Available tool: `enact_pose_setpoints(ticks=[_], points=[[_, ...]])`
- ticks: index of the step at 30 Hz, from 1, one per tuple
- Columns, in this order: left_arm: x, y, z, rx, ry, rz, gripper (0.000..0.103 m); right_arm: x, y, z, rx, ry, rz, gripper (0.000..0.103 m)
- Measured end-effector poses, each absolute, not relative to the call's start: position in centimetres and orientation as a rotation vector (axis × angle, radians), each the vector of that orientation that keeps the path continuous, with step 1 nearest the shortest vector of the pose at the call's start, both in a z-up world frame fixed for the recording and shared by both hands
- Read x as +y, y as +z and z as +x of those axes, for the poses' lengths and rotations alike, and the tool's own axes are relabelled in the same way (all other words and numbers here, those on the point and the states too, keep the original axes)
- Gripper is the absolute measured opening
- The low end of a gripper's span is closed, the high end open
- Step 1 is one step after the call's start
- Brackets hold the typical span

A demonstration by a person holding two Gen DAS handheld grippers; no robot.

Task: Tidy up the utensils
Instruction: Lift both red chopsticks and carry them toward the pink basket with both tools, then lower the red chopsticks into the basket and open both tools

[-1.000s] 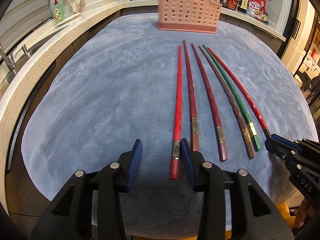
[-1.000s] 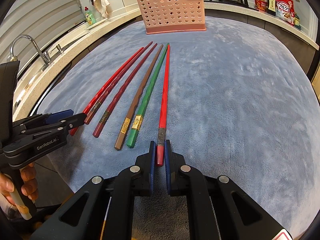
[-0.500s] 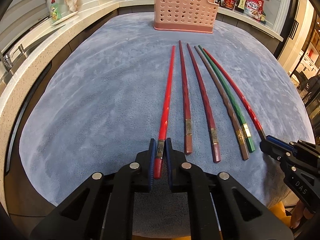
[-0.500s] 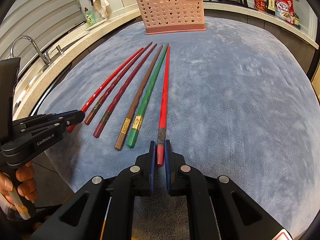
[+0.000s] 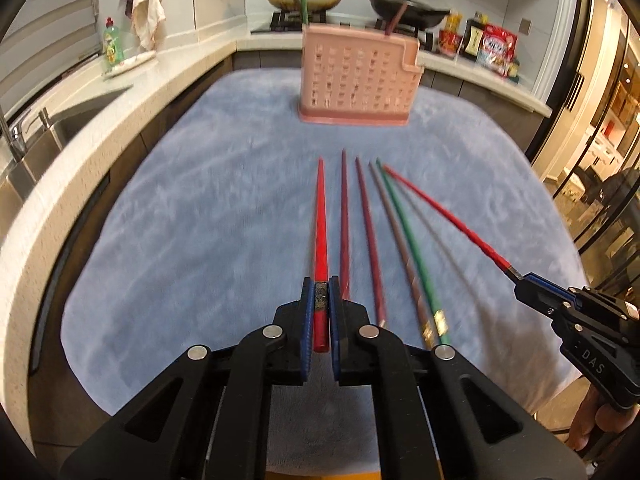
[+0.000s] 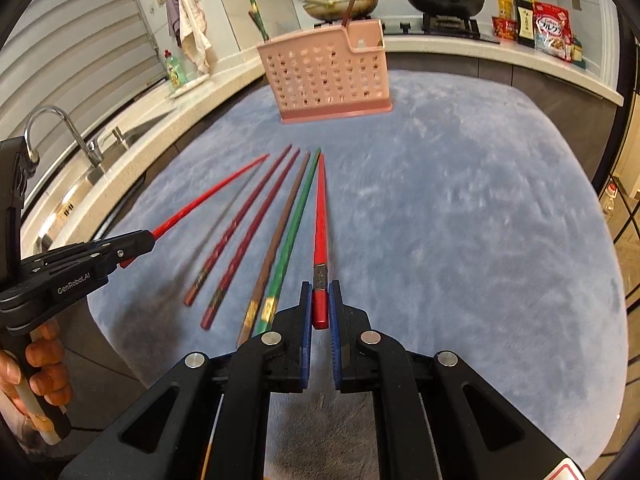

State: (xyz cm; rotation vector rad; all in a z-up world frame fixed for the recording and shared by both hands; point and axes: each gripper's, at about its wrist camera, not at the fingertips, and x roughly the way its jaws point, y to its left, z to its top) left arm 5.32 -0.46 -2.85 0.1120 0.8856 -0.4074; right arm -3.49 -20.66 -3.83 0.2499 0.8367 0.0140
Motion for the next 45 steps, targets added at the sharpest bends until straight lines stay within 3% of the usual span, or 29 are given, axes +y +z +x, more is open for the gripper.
enact_pose_setpoints(ticks=[36, 45], points=[[-8.1, 21.8, 24.2, 0.447, -0.406, -0.035, 0.007, -30.6, 21.1, 16.5, 0.281, -0.004, 0.324, 0.007], [-9.1, 21.0, 28.8, 0.45, -0.375, -0.036, 0.007, -30.1, 20.3, 22.3, 0.299, -0.005, 0.326, 0.007]])
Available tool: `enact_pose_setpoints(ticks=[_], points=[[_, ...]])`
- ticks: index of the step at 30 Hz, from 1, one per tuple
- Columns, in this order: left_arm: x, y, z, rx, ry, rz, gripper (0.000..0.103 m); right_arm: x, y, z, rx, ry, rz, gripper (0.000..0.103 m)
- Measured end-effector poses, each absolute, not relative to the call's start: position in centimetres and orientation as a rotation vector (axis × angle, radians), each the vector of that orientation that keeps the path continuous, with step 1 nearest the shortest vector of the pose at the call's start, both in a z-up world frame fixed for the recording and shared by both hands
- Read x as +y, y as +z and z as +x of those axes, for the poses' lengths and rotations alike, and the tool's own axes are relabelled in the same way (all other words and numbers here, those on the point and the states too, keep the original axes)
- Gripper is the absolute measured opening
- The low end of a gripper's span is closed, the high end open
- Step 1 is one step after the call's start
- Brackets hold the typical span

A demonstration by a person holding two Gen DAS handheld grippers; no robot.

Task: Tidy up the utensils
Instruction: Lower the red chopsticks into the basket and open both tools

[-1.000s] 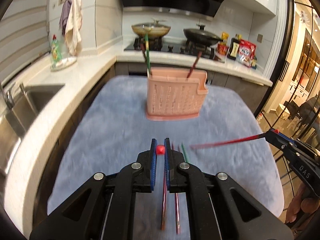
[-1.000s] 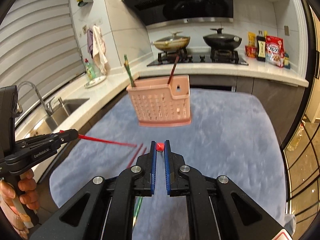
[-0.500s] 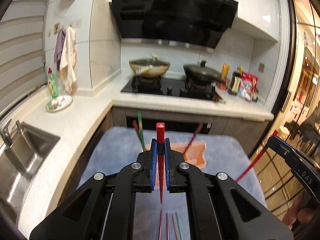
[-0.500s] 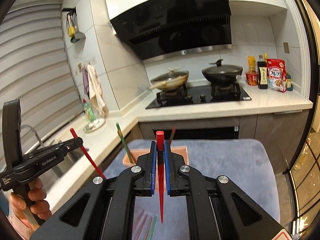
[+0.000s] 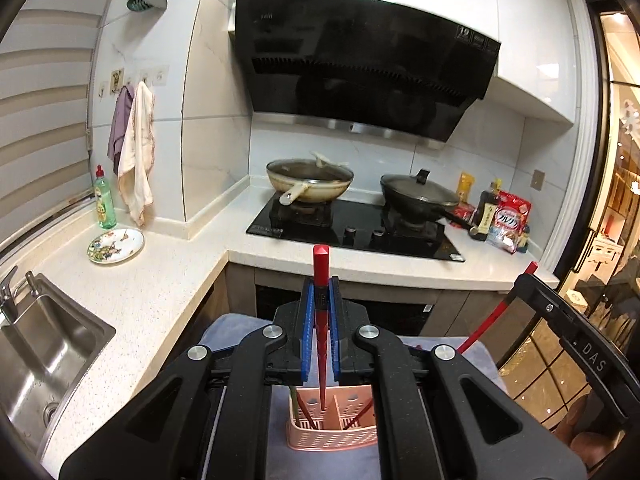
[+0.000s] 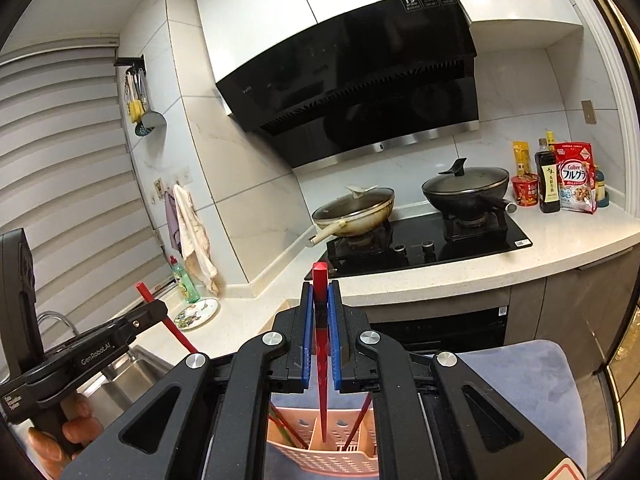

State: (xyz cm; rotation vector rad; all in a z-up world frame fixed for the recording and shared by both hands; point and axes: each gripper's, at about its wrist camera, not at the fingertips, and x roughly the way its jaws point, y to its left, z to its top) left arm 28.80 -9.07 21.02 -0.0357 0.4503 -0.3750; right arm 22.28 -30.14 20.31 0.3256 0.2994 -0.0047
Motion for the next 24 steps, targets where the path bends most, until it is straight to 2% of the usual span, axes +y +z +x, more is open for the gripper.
enact_pose_setpoints(ticks=[12, 13, 15, 16, 17, 20, 24], points=[[-8.8, 14.4, 31.5, 0.592, -0.353, -0.04, 0.007, -30.5, 12.7, 25.2, 0.468, -0.04, 0.326, 0.007], [-8.7, 14.3, 31.5, 0.592, -0.351, -0.046, 0.007, -30.5, 12.7, 25.1, 0.466, -0.041, 0.327, 0.008], [-8.6, 14.4, 31.1, 0.582, -0.347, -0.055, 0.009, -30.7, 13.0, 24.8, 0.457, -0.053, 0.32, 0.016], [-8.6, 14.5, 31.0, 0.577, -0.343, -0.052, 0.012, -30.8, 13.2, 24.5, 0.45, -0.053, 0.319, 0.017], [-8.5, 14.6, 30.8, 0.574, -0.339, -0.049, 0.021, -30.8, 13.6, 24.2, 0.443, -0.054, 0.318, 0.019], [-8.2, 15.2, 29.9, 0.559, -0.321, -0.041, 0.038, -30.8, 14.4, 23.0, 0.429, -0.051, 0.317, 0.021], [-8.0, 15.7, 27.9, 0.549, -0.311, -0.011, 0.042, -30.2, 15.1, 21.0, 0.425, -0.046, 0.291, 0.024]])
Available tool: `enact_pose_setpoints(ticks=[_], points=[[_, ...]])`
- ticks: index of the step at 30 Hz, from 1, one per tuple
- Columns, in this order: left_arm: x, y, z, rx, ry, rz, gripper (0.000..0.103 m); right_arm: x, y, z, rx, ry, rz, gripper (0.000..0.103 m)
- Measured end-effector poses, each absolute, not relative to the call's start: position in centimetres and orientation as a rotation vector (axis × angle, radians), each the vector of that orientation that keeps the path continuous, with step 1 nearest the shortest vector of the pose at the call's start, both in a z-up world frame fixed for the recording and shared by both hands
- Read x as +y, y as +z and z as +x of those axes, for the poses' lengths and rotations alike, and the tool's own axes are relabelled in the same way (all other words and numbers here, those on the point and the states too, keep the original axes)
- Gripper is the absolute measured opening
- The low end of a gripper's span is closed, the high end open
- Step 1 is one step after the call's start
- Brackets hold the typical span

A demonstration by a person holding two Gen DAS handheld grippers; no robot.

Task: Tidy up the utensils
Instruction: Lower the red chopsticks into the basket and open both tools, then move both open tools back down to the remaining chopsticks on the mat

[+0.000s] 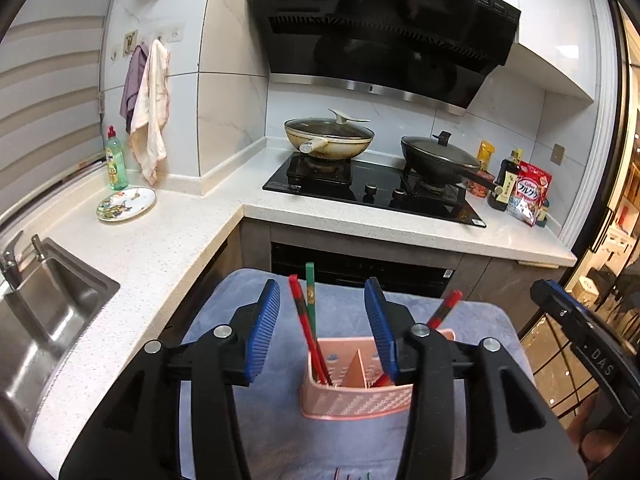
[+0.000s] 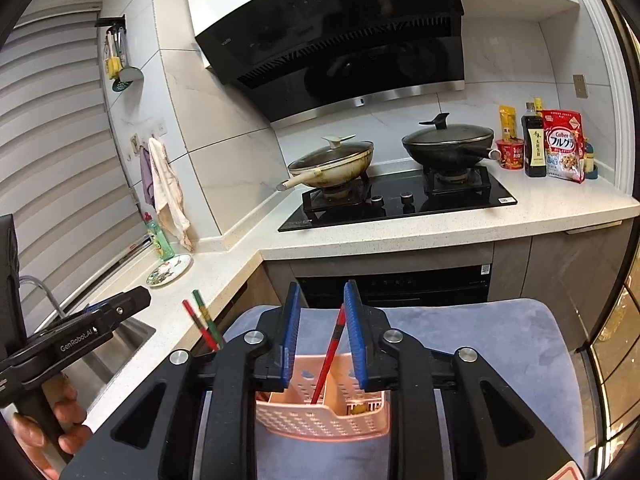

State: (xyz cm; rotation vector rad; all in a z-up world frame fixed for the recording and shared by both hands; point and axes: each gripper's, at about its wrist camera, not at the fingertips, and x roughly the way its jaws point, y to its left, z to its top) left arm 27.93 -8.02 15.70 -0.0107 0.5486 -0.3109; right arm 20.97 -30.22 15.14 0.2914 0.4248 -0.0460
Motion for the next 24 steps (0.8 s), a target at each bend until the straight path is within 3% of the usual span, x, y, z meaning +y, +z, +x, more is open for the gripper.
enact_pose_setpoints(ticks=[7, 9, 11, 24], points=[[-6.6, 15.1, 24.4, 0.565, -0.293, 0.015, 0.044, -28.4, 15.1, 16.0, 0.456, -0.012, 0.27, 0.024], [-6.0, 14.5, 23.1, 0.567, -0.292, 0.027, 0.046, -27.5, 14.5, 14.2, 0.469, -0.002, 0.259, 0.032], [-5.3, 13.8, 21.5, 0.569, -0.289, 0.036, 0.05, -26.7, 13.6, 12.5, 0.485, 0.008, 0.246, 0.034], [-2.6, 5.7, 13.5, 0.681, -0.295, 0.086, 0.05, -20.8, 4.5, 3.4, 0.649, 0.019, 0.171, 0.034]])
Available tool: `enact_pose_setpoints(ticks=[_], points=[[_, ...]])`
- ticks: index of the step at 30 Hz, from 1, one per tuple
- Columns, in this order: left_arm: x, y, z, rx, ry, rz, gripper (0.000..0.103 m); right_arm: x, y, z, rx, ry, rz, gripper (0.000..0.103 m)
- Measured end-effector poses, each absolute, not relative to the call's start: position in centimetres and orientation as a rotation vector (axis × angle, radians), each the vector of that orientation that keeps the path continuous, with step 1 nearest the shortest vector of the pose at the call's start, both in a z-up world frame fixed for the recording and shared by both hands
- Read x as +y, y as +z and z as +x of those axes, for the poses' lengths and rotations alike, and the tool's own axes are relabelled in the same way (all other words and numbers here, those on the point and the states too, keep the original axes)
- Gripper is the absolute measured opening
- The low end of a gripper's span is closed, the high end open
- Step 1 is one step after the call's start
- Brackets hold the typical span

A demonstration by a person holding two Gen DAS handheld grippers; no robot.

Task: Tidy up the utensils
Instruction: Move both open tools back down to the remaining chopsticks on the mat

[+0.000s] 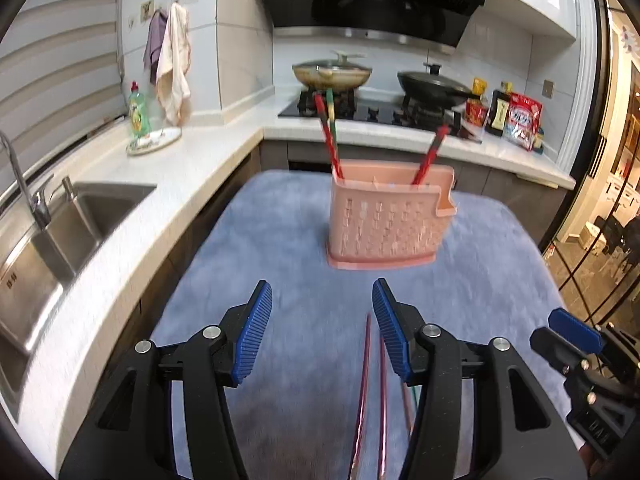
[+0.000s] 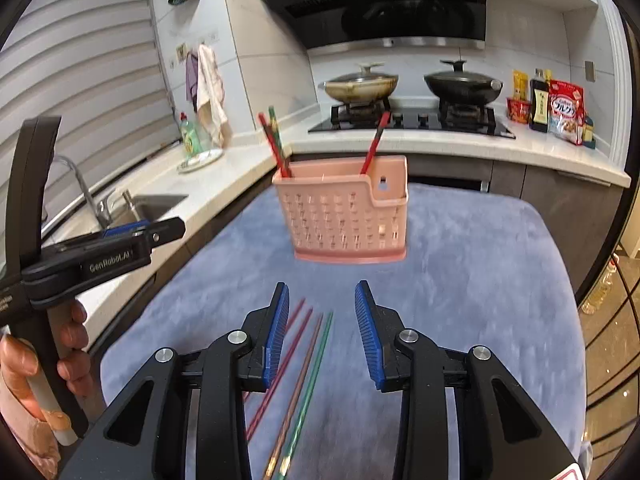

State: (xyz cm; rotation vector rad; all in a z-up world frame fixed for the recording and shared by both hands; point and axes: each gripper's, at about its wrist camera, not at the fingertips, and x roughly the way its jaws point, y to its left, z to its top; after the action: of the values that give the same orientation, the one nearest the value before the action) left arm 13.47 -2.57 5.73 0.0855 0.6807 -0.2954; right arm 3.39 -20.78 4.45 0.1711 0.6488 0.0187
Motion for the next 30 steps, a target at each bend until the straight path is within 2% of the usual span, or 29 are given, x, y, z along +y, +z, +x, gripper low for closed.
enact_pose_setpoints(ticks=[12, 22, 30], points=[[-1.4, -2.1, 9.4, 0.809, -0.271, 0.107, 0.05, -18.4, -4.1, -1.2, 0.822, 0.03, 0.193, 0.034], [-1.5, -5.5, 7.4, 0.873, -0.276, 0.123, 0.05, -16.6, -7.2, -1.7, 0.889, 0.05, 0.19, 0.034], [-1.1, -7.0, 6.5, 0.909, -0.29, 0.116, 0.05, -15.8, -8.4, -1.8, 0.919, 0.046, 0.186, 0.028]])
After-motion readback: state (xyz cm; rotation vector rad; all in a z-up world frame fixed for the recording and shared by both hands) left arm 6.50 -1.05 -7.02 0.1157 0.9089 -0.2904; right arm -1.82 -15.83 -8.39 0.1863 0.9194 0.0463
